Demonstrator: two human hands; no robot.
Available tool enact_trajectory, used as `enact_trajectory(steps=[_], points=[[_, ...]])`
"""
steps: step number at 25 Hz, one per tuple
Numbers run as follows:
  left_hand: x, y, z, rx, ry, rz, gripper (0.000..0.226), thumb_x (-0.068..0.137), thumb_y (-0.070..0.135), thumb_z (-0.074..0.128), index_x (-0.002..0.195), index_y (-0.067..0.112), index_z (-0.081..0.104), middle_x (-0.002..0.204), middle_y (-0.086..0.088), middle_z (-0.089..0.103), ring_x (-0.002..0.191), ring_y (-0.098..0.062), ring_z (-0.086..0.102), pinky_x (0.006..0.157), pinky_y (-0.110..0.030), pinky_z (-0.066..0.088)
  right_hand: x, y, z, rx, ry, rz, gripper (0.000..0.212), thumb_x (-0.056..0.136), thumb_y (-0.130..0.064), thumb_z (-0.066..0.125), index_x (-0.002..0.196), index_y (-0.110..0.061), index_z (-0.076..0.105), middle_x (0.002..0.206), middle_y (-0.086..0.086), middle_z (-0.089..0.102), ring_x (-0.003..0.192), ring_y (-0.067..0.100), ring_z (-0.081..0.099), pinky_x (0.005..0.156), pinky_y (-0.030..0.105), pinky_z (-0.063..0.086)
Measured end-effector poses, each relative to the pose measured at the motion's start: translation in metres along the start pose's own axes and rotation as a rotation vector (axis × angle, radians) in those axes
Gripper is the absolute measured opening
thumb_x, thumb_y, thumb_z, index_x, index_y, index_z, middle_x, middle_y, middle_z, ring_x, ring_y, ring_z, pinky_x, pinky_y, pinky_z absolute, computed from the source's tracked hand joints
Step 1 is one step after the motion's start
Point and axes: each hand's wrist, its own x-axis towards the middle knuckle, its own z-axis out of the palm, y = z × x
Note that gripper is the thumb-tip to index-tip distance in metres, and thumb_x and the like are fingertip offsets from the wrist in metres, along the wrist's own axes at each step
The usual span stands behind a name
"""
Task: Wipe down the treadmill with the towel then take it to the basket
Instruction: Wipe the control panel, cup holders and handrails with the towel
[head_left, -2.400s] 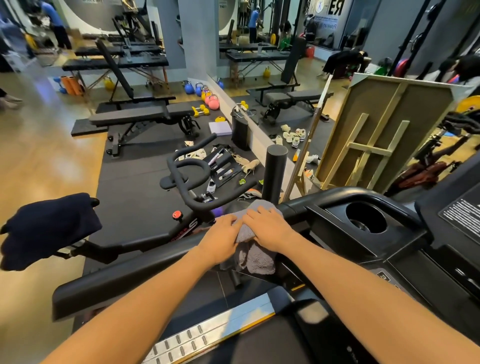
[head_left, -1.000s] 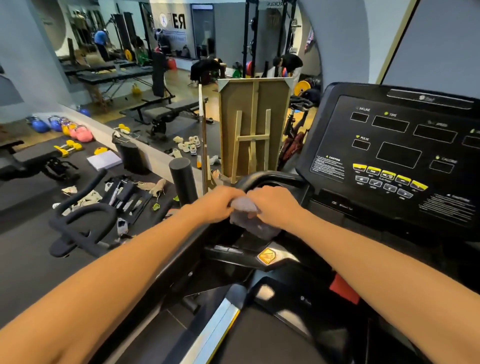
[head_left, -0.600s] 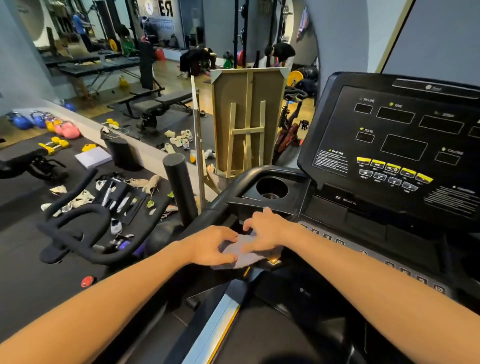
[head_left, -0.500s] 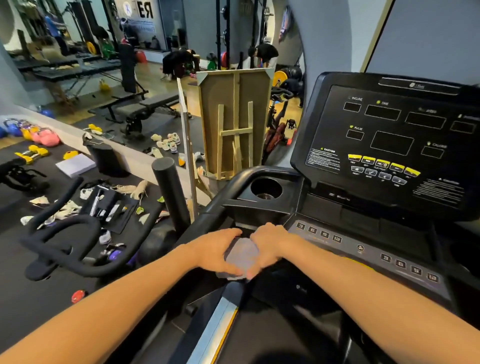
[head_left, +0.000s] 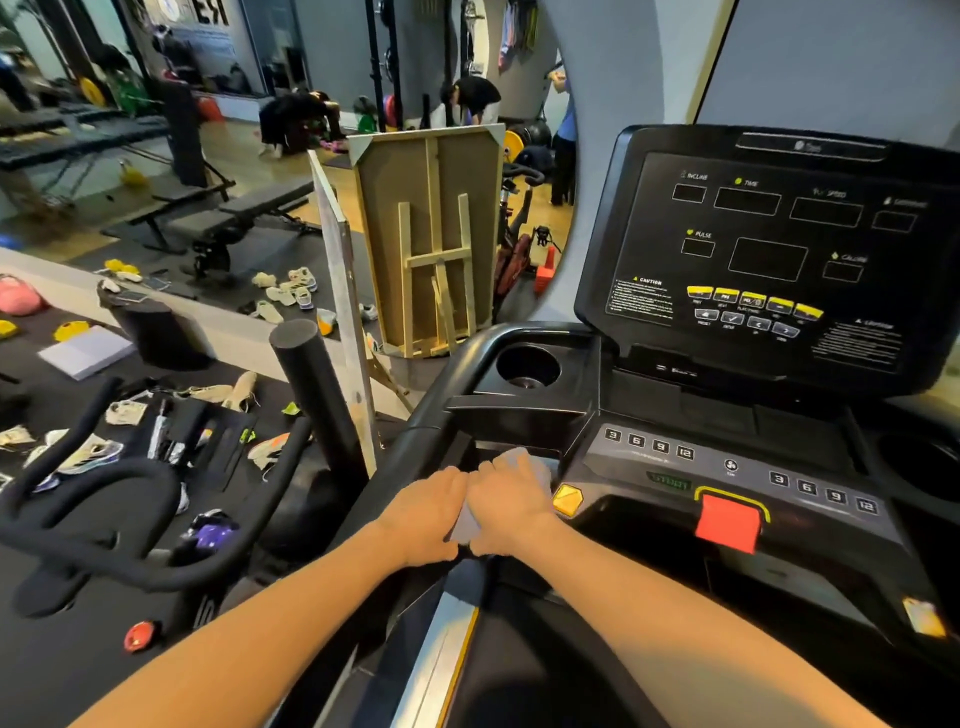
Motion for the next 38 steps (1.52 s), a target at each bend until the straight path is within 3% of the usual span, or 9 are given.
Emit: enact_trajectory(steps=[3,10,16,21,25,29,32,35,38], points=[[0.006,0.013,0.009,-0.025,0.044,0.02,0.061,0.08,0.034,0.072,0.132,0.012,0.048,0.125,-0.007,0.051,0.113,-0.022,0.05,0.096,-0.029,0.04,-0.002,0.009,0.007,-0.07,-0.033,0.037,0.051,0.068,-0.046,0.078,0.107,-0.018,0.064,0.096,0.002,0.058,0.09,0.025,0.056,0.081,0.044,0.044],[0.019,0.035,0.005,-0.14,0.096,0.025,0.055,0.079,0.039,0.071,0.123,0.016,0.048,0.115,-0.001,0.049,0.1,-0.018,0.048,0.081,-0.026,0.039,-0.015,0.041,0.006,-0.042,-0.028,-0.083,0.051,0.081,-0.046,0.069,0.12,-0.016,0.058,0.114,0.005,0.059,0.106,0.027,0.058,0.093,0.046,0.048],[0.038,0.0,-0.053,-0.33,0.165,0.033,0.047,0.076,0.047,0.068,0.116,0.026,0.056,0.105,0.007,0.061,0.093,-0.009,0.059,0.081,-0.034,0.053,-0.002,0.085,-0.027,0.449,-0.042,-0.085,0.038,0.09,-0.042,0.058,0.12,-0.019,0.052,0.115,0.009,0.065,0.107,0.032,0.061,0.086,0.045,0.049],[0.061,-0.049,-0.083,-0.325,0.324,-0.051,0.069,0.085,0.059,0.065,0.137,0.019,0.046,0.129,-0.002,0.054,0.114,-0.016,0.054,0.097,-0.035,0.048,0.013,0.131,-0.05,0.834,0.066,0.113,0.041,0.088,-0.038,0.059,0.124,-0.019,0.053,0.12,0.011,0.063,0.107,0.032,0.059,0.091,0.043,0.048],[0.078,-0.08,-0.061,-0.265,0.267,-0.323,0.091,0.088,0.068,0.054,0.153,0.01,0.027,0.153,-0.014,0.036,0.138,-0.03,0.041,0.113,-0.043,0.038,0.02,0.176,-0.079,0.973,0.281,0.281,0.021,0.093,-0.023,0.057,0.114,-0.018,0.058,0.113,0.005,0.062,0.104,0.025,0.057,0.082,0.032,0.041],[0.085,-0.076,-0.032,-0.38,0.17,-0.391,0.095,0.09,0.068,0.048,0.157,0.011,0.014,0.153,-0.017,0.035,0.139,-0.035,0.037,0.113,-0.047,0.035,0.018,0.207,-0.107,0.834,0.489,0.404,0.042,0.097,-0.027,0.051,0.138,-0.019,0.046,0.124,0.012,0.062,0.111,0.034,0.058,0.088,0.039,0.044],[0.089,-0.074,-0.019,-0.48,0.171,-0.436,0.095,0.09,0.065,0.051,0.158,0.016,0.007,0.15,-0.017,0.038,0.135,-0.035,0.043,0.111,-0.046,0.038,0.026,0.187,-0.078,0.52,0.353,0.296,0.057,0.093,-0.03,0.051,0.146,-0.014,0.034,0.121,0.019,0.063,0.109,0.04,0.059,0.088,0.043,0.048],[0.092,-0.077,-0.016,-0.505,0.175,-0.451,0.095,0.088,0.064,0.052,0.158,0.018,0.009,0.149,-0.015,0.04,0.134,-0.032,0.045,0.11,-0.043,0.039,0.04,0.14,-0.019,0.342,0.099,0.141,0.054,0.089,-0.039,0.044,0.135,-0.01,0.045,0.129,0.017,0.058,0.12,0.037,0.053,0.103,0.049,0.037],[0.092,-0.077,-0.014,-0.49,0.194,-0.462,0.095,0.088,0.064,0.051,0.158,0.018,0.007,0.149,-0.014,0.04,0.133,-0.031,0.045,0.109,-0.043,0.041,0.063,0.117,-0.002,0.386,0.177,0.17,0.051,0.088,-0.042,0.035,0.123,-0.01,0.055,0.122,0.013,0.062,0.112,0.034,0.055,0.101,0.048,0.037]])
